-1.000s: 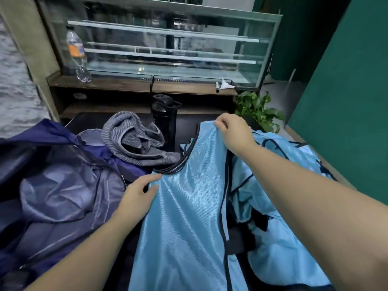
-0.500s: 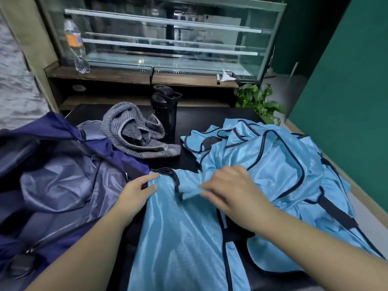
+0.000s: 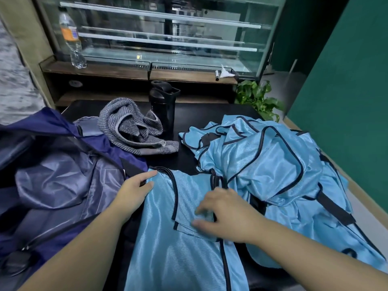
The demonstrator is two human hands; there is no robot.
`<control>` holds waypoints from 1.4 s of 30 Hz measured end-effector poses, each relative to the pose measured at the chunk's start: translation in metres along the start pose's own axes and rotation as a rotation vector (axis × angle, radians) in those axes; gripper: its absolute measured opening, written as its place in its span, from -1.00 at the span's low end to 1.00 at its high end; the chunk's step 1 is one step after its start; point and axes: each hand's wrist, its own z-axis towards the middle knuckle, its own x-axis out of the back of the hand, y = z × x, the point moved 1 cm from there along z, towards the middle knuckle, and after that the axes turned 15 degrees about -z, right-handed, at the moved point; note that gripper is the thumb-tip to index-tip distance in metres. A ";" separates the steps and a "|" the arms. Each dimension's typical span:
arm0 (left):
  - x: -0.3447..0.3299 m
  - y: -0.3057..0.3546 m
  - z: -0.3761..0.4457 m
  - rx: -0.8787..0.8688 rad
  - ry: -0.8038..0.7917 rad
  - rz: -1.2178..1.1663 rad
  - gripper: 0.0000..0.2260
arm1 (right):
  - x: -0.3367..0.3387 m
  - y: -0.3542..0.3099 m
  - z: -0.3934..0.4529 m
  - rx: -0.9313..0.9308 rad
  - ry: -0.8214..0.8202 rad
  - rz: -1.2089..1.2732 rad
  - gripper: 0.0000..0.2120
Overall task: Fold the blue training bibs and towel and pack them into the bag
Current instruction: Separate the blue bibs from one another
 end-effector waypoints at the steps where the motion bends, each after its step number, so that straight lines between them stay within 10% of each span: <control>1: 0.001 -0.001 0.001 0.001 -0.001 0.003 -0.72 | 0.004 0.005 0.006 -0.078 0.045 0.035 -0.64; 8: 0.000 -0.001 0.001 0.026 0.010 -0.026 -0.74 | 0.000 0.038 0.052 -0.502 -0.238 0.144 -0.47; 15: 0.006 -0.003 0.002 0.058 0.002 -0.037 -0.76 | 0.000 0.050 0.065 -0.594 -0.390 0.381 -0.75; 22: 0.001 0.006 -0.005 0.072 0.012 -0.022 -0.74 | -0.009 0.050 0.061 -0.765 -0.049 0.661 -0.72; 31: -0.015 0.038 -0.008 0.170 0.035 0.020 -0.84 | 0.010 0.035 0.042 -0.723 -0.511 0.492 -0.75; 42: -0.010 0.088 0.012 0.391 0.039 0.290 -0.85 | 0.028 0.051 0.046 -0.863 -0.341 0.888 -0.72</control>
